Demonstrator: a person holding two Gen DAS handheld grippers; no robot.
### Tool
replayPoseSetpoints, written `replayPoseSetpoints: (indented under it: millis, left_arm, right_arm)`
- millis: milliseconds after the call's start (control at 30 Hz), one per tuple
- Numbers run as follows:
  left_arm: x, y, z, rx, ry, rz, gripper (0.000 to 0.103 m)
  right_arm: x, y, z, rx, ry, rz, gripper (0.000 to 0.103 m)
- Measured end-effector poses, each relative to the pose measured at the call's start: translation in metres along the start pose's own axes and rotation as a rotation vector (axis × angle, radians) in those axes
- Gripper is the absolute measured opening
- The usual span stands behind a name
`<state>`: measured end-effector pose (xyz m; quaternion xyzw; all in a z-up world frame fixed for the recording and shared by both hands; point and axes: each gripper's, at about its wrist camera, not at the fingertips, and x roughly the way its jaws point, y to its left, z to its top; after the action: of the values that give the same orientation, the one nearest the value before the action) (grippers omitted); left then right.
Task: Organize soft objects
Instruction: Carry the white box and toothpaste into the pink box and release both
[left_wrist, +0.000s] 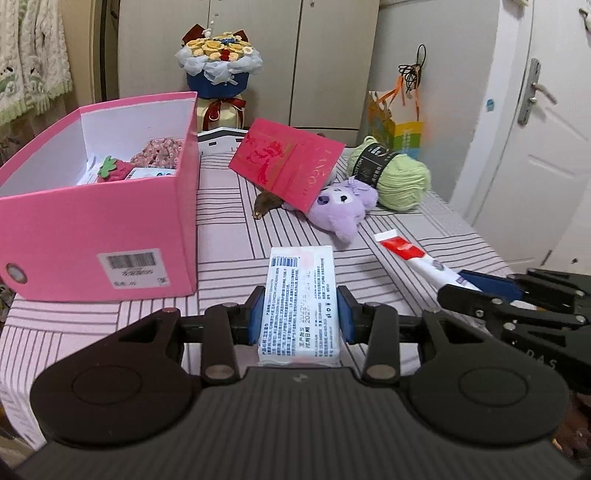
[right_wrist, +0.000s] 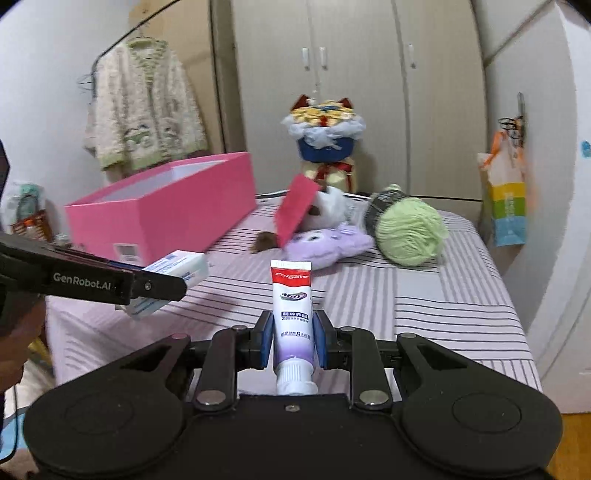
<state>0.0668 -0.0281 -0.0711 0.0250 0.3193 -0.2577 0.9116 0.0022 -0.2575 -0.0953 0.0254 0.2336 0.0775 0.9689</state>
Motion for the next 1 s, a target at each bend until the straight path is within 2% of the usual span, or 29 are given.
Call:
replayPoseSetpoints:
  millis: [233,433,600,800,900,1000]
  left_arm:
    - [-0.035,0.022,0.009,-0.030,-0.013,-0.024,0.038]
    - [-0.067,0.046,0.024,-0.036,-0.090,0.057,0.038]
    - [-0.080,0.070,0.047,-0.041,-0.118,0.095,0.038]
    - [-0.078,0.101,0.077,-0.034,-0.120,0.170,0.038]
    - [-0.062,0.123,0.093,-0.062,-0.083,0.175,0.038]
    - [-0.038,0.144,0.107,-0.074,-0.042,0.212,0.038]
  right_arm:
    - [-0.013,0.019,0.023,-0.062,-0.022,0.092,0.027]
    - [-0.009,0.039,0.054,-0.077,-0.040,0.167,0.027]
    - [0.003,0.067,0.085,-0.138,-0.068,0.221,0.027]
    - [0.040,0.097,0.126,-0.177,-0.058,0.291,0.027]
    - [0.066,0.111,0.142,-0.207,-0.045,0.296,0.027]
    - [0.096,0.123,0.157,-0.243,-0.029,0.288,0.027]
